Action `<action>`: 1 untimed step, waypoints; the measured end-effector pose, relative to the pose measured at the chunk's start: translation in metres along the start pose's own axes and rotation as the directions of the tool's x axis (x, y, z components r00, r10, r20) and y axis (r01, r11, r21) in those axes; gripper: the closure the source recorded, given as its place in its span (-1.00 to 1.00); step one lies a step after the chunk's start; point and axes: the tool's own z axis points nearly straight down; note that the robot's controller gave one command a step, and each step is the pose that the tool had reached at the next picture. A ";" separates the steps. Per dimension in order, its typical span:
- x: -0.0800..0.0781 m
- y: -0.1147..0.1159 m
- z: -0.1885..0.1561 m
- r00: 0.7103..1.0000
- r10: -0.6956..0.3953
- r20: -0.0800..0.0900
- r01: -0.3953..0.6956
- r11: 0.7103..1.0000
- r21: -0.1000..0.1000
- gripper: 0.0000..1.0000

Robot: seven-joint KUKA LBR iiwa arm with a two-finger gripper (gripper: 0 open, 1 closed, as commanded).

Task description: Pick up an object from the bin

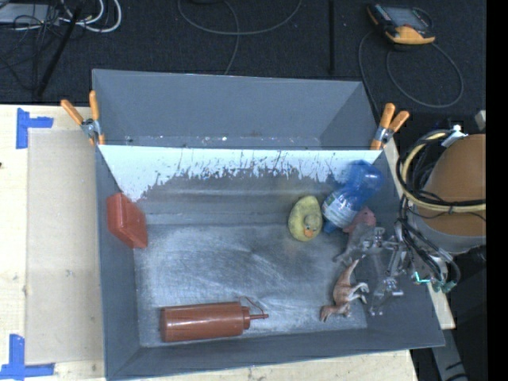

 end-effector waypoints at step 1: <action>-0.002 0.001 -0.003 1.000 -0.004 0.007 0.004 1.000 0.002 -1.00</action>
Offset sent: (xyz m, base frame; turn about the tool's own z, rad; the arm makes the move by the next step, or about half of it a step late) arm 0.0063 -0.0295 -0.1124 -0.1884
